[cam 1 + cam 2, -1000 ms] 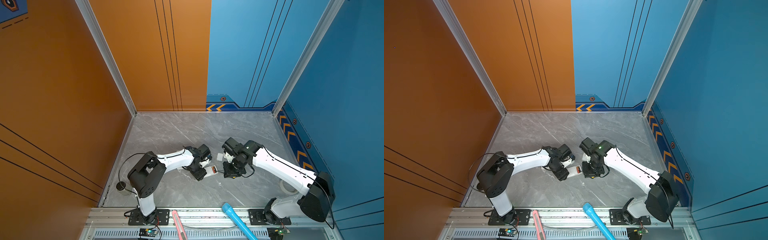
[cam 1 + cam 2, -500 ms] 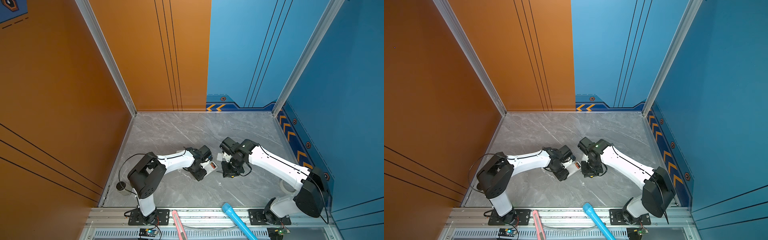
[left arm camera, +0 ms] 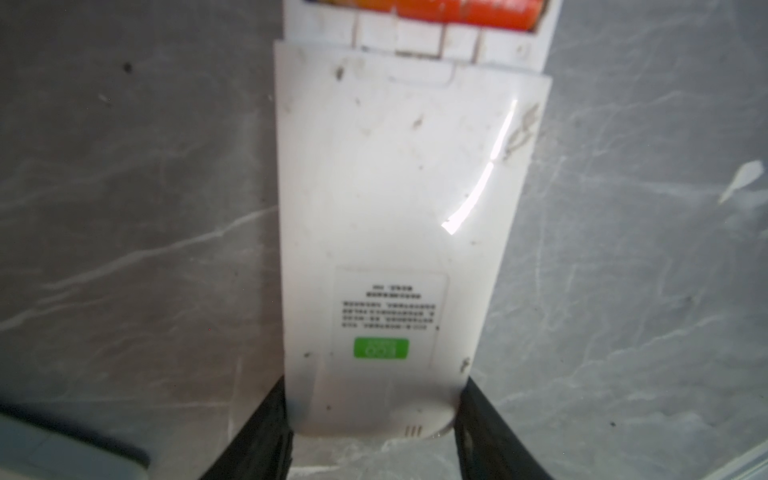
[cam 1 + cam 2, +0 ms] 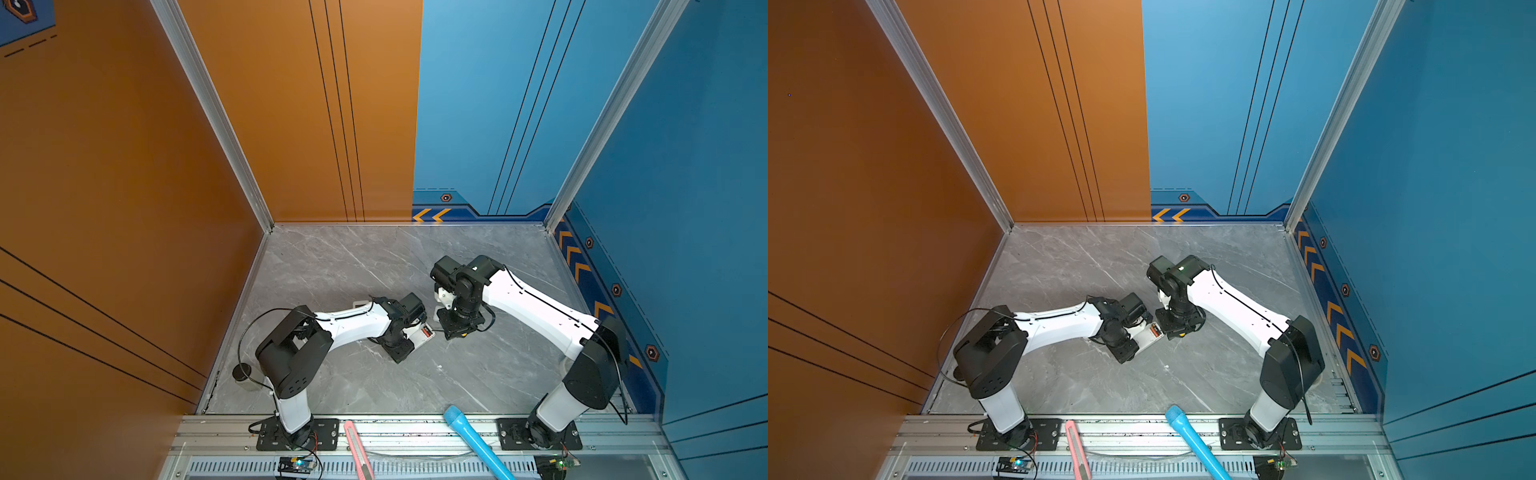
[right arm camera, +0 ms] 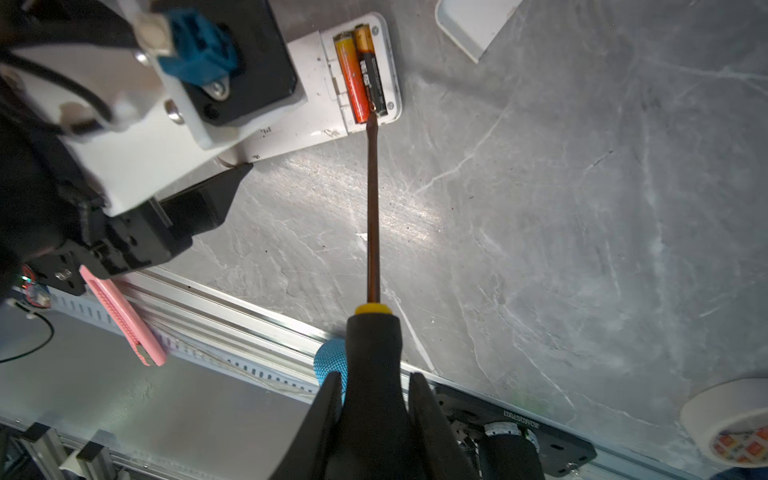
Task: Unload the batteries from the remote control
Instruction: 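Hold the remote with the left gripper while the right lowers the screwdriver tip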
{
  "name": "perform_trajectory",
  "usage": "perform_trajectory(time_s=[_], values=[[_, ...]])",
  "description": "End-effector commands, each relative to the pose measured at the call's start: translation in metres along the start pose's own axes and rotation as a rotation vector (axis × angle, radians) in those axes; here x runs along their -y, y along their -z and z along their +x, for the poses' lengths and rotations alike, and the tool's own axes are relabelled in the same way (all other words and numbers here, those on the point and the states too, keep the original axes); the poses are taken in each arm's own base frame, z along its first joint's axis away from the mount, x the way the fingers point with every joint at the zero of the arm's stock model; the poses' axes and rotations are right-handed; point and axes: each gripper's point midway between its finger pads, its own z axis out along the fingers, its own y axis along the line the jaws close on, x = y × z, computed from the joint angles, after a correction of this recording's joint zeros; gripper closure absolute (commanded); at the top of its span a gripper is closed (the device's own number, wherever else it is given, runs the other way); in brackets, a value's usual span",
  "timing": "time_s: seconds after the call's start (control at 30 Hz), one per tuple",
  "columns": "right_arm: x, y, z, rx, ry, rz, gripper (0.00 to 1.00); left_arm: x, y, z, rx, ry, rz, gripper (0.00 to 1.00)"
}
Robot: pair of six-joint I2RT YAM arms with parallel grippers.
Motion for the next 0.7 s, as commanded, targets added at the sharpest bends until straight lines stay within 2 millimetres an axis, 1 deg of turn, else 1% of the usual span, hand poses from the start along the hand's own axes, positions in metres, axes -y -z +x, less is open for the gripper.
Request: perform_trajectory(time_s=[0.0, 0.2, 0.37, 0.53, 0.67], values=[[0.009, 0.003, 0.008, -0.051, 0.068, 0.072, 1.00, 0.003, 0.000, -0.006, 0.028, -0.029, -0.008, 0.61], [0.009, 0.000, -0.001, -0.047, 0.097, 0.107, 1.00, 0.005, -0.001, -0.006, 0.025, -0.040, 0.000, 0.63], [0.003, 0.001, -0.008, -0.043, 0.120, 0.100, 1.00, 0.005, -0.001, -0.006, 0.024, -0.049, -0.004, 0.63], [0.001, -0.003, -0.008, -0.060, 0.135, 0.094, 1.00, 0.004, 0.000, -0.006, 0.026, -0.050, -0.007, 0.64], [0.003, -0.005, -0.005, -0.087, 0.153, 0.111, 1.00, 0.004, -0.001, -0.007, 0.026, -0.048, -0.006, 0.65]])
